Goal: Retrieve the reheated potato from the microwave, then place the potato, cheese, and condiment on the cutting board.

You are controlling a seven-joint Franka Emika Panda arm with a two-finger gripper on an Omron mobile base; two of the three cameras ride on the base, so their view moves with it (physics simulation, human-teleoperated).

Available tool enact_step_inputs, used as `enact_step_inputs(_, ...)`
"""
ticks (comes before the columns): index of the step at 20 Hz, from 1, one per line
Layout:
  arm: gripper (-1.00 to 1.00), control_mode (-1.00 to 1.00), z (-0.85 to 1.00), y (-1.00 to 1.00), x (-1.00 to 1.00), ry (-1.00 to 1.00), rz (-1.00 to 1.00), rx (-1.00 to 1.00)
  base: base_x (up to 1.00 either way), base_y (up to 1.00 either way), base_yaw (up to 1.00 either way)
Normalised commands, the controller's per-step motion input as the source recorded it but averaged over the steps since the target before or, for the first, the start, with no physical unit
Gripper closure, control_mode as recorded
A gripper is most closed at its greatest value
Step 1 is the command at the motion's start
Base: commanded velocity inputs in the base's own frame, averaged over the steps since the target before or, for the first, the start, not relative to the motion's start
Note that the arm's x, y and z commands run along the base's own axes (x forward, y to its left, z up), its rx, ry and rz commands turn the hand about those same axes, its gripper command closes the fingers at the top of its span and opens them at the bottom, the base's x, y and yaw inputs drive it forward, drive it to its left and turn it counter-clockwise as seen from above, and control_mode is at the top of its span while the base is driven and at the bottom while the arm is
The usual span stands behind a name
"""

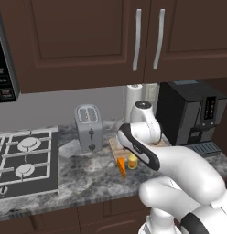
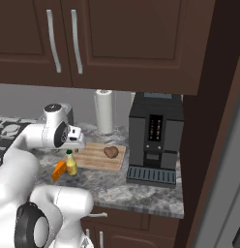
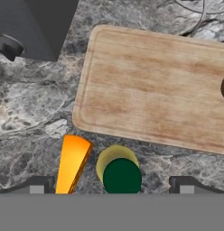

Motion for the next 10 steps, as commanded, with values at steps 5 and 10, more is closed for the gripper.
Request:
enact_step_inputs(5,-1.00,-1.00,-0.16,0.00,0.00,0.00,0.02,-0.02,0.00,0.00,0.00)
enact_step_inputs(10,-1.00,-1.00,-0.09,-0.01,0.01,0.00,0.02,0.00,0.00,0.00,0.00)
